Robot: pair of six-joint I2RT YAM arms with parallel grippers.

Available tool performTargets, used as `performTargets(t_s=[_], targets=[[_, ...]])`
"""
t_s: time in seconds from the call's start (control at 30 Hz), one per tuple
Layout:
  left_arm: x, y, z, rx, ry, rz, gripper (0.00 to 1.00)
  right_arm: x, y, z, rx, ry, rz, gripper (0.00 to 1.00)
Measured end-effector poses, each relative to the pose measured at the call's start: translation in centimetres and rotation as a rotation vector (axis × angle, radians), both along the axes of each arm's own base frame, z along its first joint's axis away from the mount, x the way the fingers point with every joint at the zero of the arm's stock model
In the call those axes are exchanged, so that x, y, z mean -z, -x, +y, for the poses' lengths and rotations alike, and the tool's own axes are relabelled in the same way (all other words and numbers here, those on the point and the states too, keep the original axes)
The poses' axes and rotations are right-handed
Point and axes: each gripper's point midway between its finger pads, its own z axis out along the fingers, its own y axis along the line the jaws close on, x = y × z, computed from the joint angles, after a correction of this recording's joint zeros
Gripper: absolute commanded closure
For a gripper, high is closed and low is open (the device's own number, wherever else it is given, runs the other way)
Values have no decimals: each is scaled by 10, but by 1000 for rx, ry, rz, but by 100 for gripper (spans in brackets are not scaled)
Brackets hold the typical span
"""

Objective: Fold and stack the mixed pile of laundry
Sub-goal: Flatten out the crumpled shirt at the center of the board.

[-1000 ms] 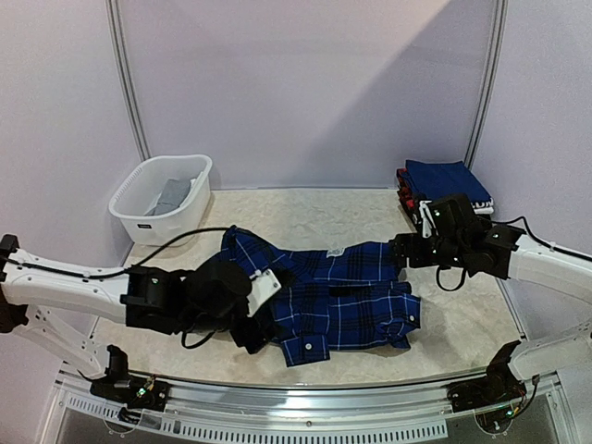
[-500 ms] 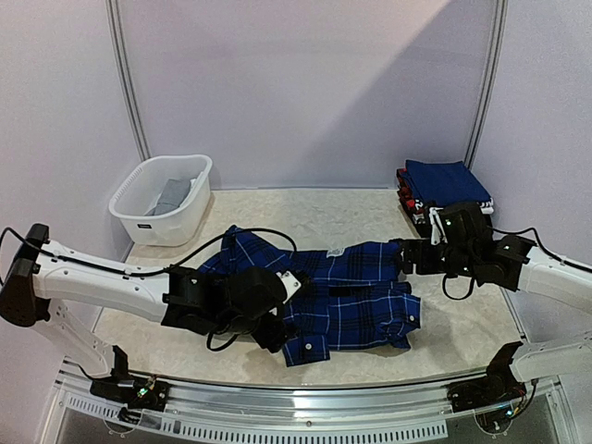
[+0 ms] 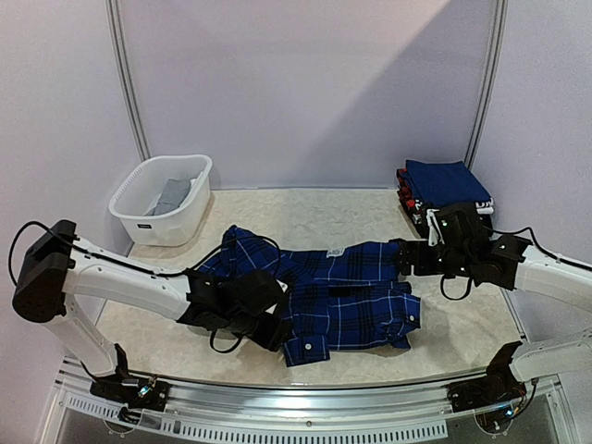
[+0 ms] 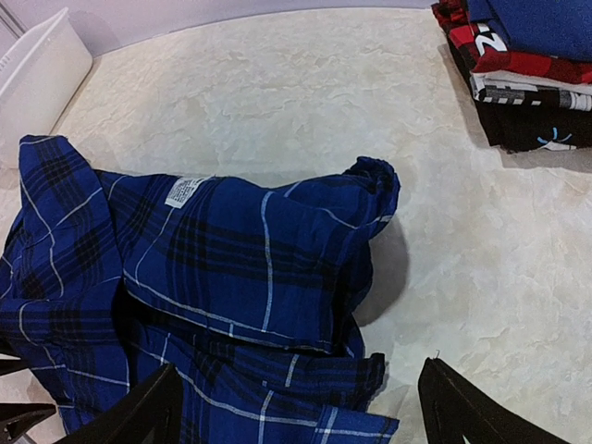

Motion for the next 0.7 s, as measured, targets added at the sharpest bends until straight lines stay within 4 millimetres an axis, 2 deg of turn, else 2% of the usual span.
performTargets(t_s=[0.07, 0.23, 0.27, 0.3, 0.33, 0.37, 0.6, 0.7], targets=[[1, 1, -3, -6, 15, 15, 35, 2, 0, 0, 0, 4, 5, 10], [-5, 0, -18, -8, 100, 16, 63, 2, 0, 0, 0, 5, 6, 10], [-7, -1, -20, -14, 115, 15, 69, 2, 0, 0, 0, 5, 6, 10], [-8, -2, -22, -11, 126, 12, 79, 2, 0, 0, 0, 5, 6, 10], [-10, -3, -24, -9, 138, 6, 93, 2, 0, 0, 0, 5, 6, 10], [-12, -4, -27, -9, 152, 0, 100, 2, 0, 0, 0, 5, 6, 11], [-29, -10, -36, -2, 194, -41, 100, 2, 0, 0, -1, 5, 5, 11], [-54, -16, -39, -1, 217, -87, 100, 2, 0, 1, -5, 5, 4, 11]])
